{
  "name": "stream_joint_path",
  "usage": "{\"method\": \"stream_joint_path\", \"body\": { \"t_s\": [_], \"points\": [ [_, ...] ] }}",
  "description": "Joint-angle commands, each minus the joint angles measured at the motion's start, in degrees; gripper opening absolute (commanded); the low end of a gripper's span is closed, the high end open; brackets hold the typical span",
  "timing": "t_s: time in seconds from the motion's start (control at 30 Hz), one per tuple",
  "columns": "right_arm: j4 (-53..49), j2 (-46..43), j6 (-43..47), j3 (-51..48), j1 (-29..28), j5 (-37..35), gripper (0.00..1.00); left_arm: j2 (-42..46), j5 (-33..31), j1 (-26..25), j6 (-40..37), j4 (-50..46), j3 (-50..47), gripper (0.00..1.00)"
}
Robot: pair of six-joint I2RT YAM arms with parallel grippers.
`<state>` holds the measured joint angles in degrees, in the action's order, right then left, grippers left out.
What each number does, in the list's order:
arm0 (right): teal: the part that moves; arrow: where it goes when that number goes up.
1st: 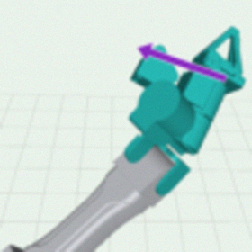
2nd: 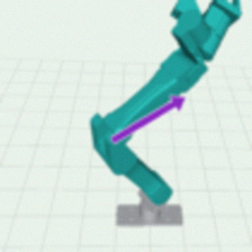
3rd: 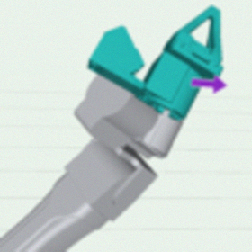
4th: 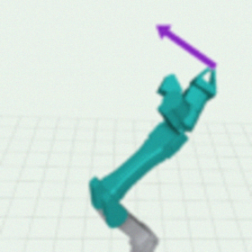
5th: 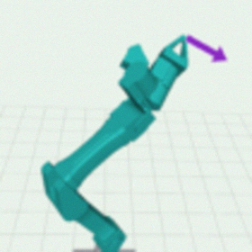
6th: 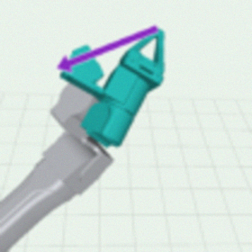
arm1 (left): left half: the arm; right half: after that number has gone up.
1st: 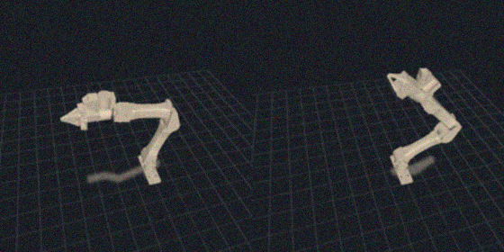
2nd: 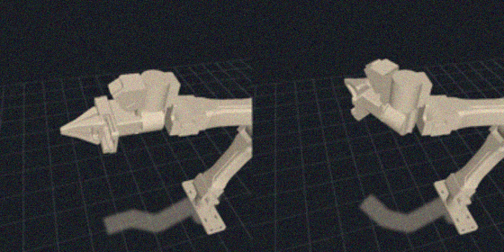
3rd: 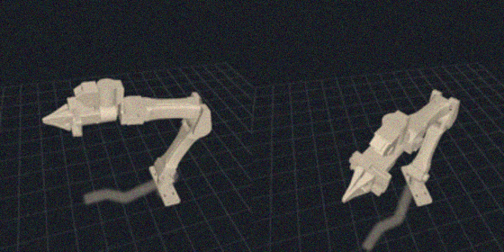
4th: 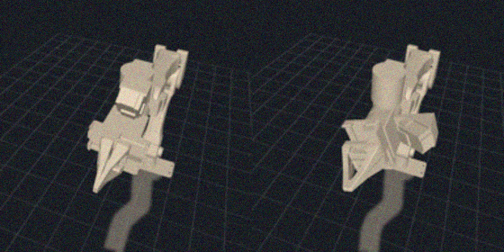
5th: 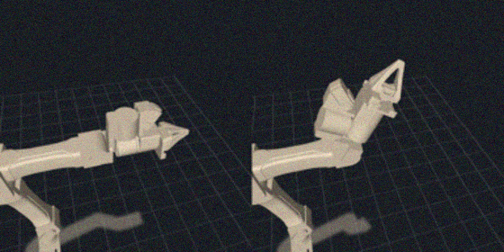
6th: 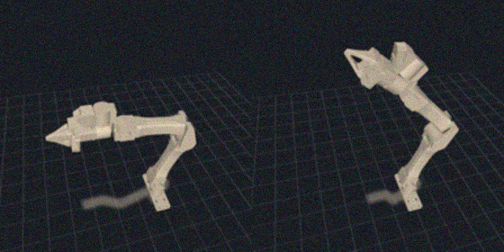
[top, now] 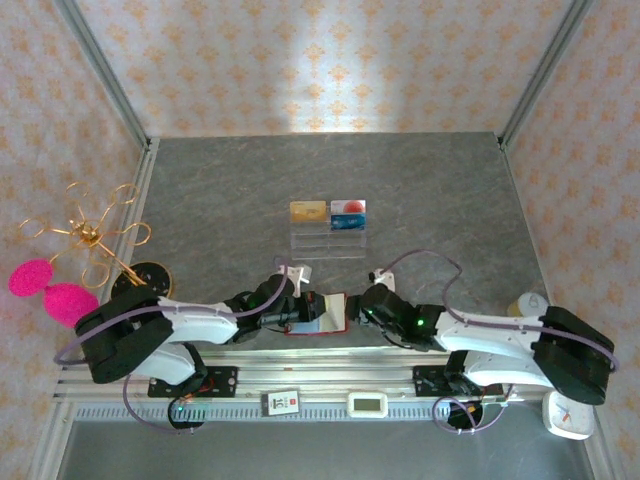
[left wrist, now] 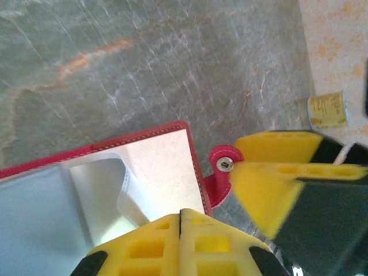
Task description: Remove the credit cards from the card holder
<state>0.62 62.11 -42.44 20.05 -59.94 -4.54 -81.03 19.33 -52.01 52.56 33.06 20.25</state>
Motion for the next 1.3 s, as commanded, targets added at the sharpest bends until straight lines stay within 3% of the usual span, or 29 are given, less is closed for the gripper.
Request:
{"method": "stream_joint_path", "body": {
  "t_s": [0.0, 0.13, 0.2, 0.33, 0.57, 0.73, 0.87, 1.07, 1.27],
  "points": [
    [-5.04, -5.1, -1.34, 0.44, 0.09, -5.72, 0.52, -2.99, 2.73, -1.0, -0.91, 3.68, 3.07, 0.0],
    [-0.97, -9.46, 3.51, -0.18, 0.09, 0.41, 0.46, -7.61, 4.32, -1.51, -1.11, 4.03, 6.02, 0.08],
    [3.4, -9.52, 6.19, -0.7, 0.09, 7.22, 0.3, -9.4, 4.27, -1.5, -0.65, 4.4, 6.45, 0.12],
    [10.79, -6.28, 8.14, -1.71, 0.01, 17.58, 0.14, -10.09, 3.55, -1.4, -0.43, 5.03, 6.89, 0.2],
    [16.68, -0.48, 10.74, -2.34, -0.74, 25.65, 0.04, -8.57, 1.91, -0.95, -0.02, 6.7, 6.12, 0.25],
    [16.55, 4.09, 9.68, -2.07, -0.77, 22.35, 0.03, -7.96, 2.1, 0.33, 1.46, 9.99, 4.93, 0.25],
    [10.74, 9.23, 6.69, -0.52, -0.74, 13.03, 0.03, -3.85, 1.19, 1.02, 1.36, 9.1, 4.2, 0.26],
    [4.41, 15.92, 4.83, 1.8, -0.27, 5.3, 0.02, 8.84, -3.94, 1.62, -1.26, 0.05, 2.08, 0.34],
    [6.45, 17.89, 5.78, 2.48, 0.53, 4.78, 0.02, 23.73, -10.34, 3.0, -2.3, -7.66, -2.93, 0.43]
  ]
}}
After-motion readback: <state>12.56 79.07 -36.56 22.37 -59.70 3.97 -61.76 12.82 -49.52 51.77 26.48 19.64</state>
